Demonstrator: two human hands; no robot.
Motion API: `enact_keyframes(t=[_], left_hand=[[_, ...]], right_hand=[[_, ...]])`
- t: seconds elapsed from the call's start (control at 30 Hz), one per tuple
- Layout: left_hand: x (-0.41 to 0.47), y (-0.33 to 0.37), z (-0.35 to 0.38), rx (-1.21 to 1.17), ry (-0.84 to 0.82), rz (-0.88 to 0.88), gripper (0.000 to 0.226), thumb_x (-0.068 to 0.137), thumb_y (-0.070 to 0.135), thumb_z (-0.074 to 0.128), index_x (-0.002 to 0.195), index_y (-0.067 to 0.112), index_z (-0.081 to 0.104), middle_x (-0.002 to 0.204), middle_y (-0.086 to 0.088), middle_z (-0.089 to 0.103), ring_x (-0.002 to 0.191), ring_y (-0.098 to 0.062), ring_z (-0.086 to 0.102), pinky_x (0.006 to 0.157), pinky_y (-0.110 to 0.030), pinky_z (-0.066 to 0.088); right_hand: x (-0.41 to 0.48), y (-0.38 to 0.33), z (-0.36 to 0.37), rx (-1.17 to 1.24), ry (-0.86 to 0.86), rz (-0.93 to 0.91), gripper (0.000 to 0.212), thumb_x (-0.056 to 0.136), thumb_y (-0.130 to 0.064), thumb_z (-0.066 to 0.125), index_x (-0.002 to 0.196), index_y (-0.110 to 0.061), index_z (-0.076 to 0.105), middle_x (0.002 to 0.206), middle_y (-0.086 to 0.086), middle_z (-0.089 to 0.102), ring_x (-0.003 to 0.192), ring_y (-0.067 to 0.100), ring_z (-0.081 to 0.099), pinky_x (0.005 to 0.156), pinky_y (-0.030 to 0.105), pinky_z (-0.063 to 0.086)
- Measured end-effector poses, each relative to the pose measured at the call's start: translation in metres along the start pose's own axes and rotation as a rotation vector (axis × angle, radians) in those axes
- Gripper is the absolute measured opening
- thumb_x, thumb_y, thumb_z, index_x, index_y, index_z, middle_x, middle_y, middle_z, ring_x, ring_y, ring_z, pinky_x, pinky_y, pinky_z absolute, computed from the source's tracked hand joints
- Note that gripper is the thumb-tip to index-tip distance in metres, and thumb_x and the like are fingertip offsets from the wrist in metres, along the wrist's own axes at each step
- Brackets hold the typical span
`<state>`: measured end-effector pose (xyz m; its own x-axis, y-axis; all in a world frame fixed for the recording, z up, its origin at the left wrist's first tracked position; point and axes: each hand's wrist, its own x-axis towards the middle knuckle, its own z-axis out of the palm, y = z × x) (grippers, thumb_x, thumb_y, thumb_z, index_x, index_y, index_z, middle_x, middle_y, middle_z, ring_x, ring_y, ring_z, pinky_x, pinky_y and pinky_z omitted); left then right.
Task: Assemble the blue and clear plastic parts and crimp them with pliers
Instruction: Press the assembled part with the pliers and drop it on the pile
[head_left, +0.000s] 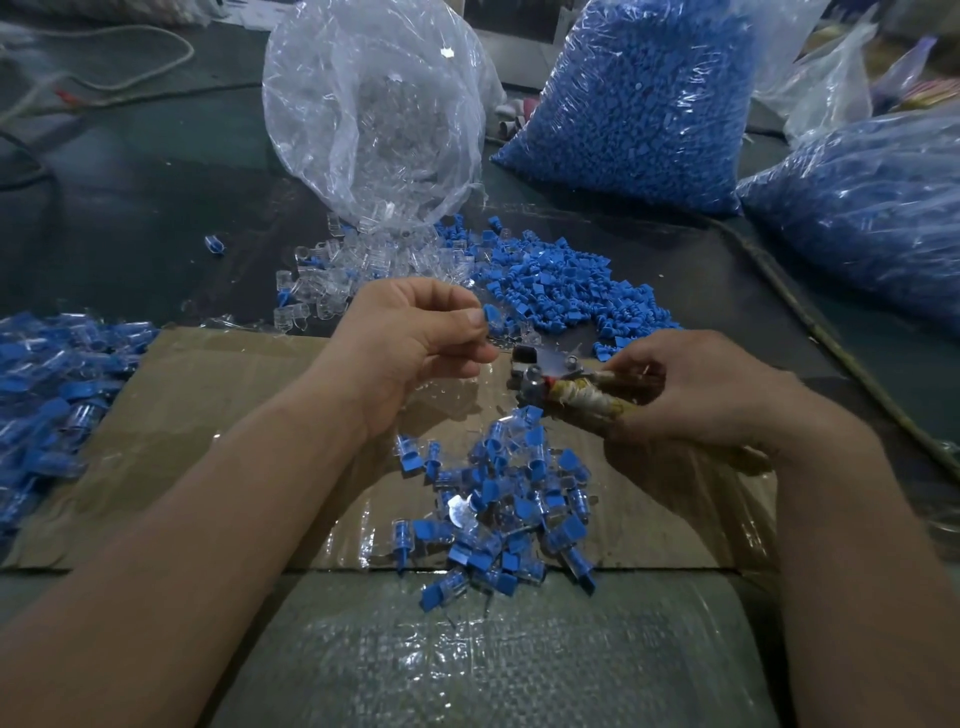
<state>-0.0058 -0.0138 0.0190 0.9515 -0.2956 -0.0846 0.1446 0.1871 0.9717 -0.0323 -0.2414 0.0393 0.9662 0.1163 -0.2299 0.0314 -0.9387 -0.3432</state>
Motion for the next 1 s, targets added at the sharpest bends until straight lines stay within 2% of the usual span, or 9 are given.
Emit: enact_keyframes(t=[0.1, 0.2, 0.27, 0.37, 0.5, 0.6, 0.67, 0.77, 1.0], left_hand=[[0.001, -0.001, 0.0, 0.017, 0.027, 0.013, 0.009, 0.08, -0.004, 0.057, 0.075, 0.005, 0.057, 0.054, 0.0, 0.063, 0.056, -0.014, 0.065, 0.048, -0.018, 0.052], [0.002, -0.001, 0.0, 0.029, 0.046, 0.027, 0.011, 0.082, -0.004, 0.056, 0.076, 0.005, 0.057, 0.053, 0.003, 0.062, 0.054, -0.012, 0.064, 0.046, -0.018, 0.051], [0.002, -0.001, 0.0, 0.031, 0.052, 0.032, 0.011, 0.083, -0.005, 0.056, 0.077, 0.005, 0.056, 0.052, 0.003, 0.062, 0.053, -0.012, 0.064, 0.046, -0.018, 0.051], [0.001, -0.001, 0.001, 0.034, 0.066, 0.046, 0.011, 0.083, -0.005, 0.055, 0.078, 0.005, 0.056, 0.053, 0.003, 0.061, 0.052, -0.011, 0.063, 0.046, -0.018, 0.051], [0.001, -0.001, 0.002, 0.034, 0.121, 0.077, 0.014, 0.084, -0.004, 0.055, 0.077, 0.007, 0.056, 0.058, 0.001, 0.061, 0.05, -0.009, 0.062, 0.044, -0.017, 0.049], [0.0, -0.001, 0.002, 0.043, 0.146, 0.113, 0.015, 0.085, -0.004, 0.055, 0.077, 0.009, 0.056, 0.063, 0.0, 0.059, 0.05, -0.008, 0.061, 0.044, -0.016, 0.048], [-0.001, -0.001, 0.004, 0.055, 0.15, 0.144, 0.016, 0.085, -0.004, 0.055, 0.076, 0.01, 0.056, 0.061, 0.002, 0.059, 0.049, -0.007, 0.06, 0.044, -0.017, 0.048], [-0.002, -0.003, 0.008, 0.066, 0.148, 0.184, 0.017, 0.085, -0.004, 0.055, 0.076, 0.01, 0.055, 0.055, 0.006, 0.059, 0.048, -0.007, 0.058, 0.045, -0.017, 0.048], [-0.004, -0.003, 0.011, 0.08, 0.177, 0.228, 0.019, 0.085, -0.004, 0.055, 0.075, 0.012, 0.055, 0.056, 0.007, 0.058, 0.048, -0.006, 0.057, 0.043, -0.016, 0.046]], right_hand=[[0.002, -0.007, 0.001, -0.064, 0.048, 0.028, 0.031, 0.058, -0.044, 0.062, 0.086, -0.03, 0.062, 0.077, -0.01, 0.054, 0.072, 0.007, 0.048, 0.063, 0.027, 0.041], [0.006, -0.008, 0.004, -0.158, 0.065, 0.03, 0.006, 0.073, -0.024, 0.063, 0.075, -0.025, 0.058, 0.072, -0.005, 0.052, 0.068, 0.009, 0.046, 0.057, 0.027, 0.037], [0.008, -0.006, 0.006, -0.188, 0.077, 0.028, 0.017, 0.075, -0.01, 0.057, 0.067, -0.024, 0.05, 0.069, -0.003, 0.05, 0.066, 0.01, 0.044, 0.052, 0.026, 0.033], [0.01, -0.004, 0.008, -0.174, 0.125, 0.014, 0.021, 0.074, -0.003, 0.053, 0.064, -0.021, 0.048, 0.067, -0.004, 0.047, 0.064, 0.011, 0.042, 0.052, 0.027, 0.031], [0.013, -0.003, 0.01, -0.121, 0.305, -0.023, 0.009, 0.076, -0.008, 0.056, 0.08, -0.016, 0.054, 0.071, -0.008, 0.044, 0.069, 0.015, 0.042, 0.059, 0.031, 0.031], [0.012, -0.009, 0.013, -0.033, 0.491, -0.072, 0.015, 0.079, -0.013, 0.062, 0.08, -0.022, 0.049, 0.072, -0.011, 0.04, 0.068, 0.014, 0.04, 0.059, 0.029, 0.024], [0.009, -0.013, 0.015, 0.032, 0.547, -0.109, 0.019, 0.081, -0.02, 0.064, 0.081, -0.025, 0.045, 0.072, -0.012, 0.041, 0.064, 0.009, 0.04, 0.056, 0.026, 0.024], [0.008, -0.019, 0.022, 0.045, 0.483, -0.144, 0.021, 0.084, -0.029, 0.061, 0.083, -0.027, 0.04, 0.071, -0.015, 0.043, 0.063, 0.0, 0.04, 0.052, 0.019, 0.025], [0.007, -0.03, 0.029, 0.079, 0.373, -0.216, 0.02, 0.08, -0.044, 0.048, 0.087, -0.028, 0.039, 0.078, -0.011, 0.044, 0.069, 0.004, 0.042, 0.055, 0.022, 0.028]])
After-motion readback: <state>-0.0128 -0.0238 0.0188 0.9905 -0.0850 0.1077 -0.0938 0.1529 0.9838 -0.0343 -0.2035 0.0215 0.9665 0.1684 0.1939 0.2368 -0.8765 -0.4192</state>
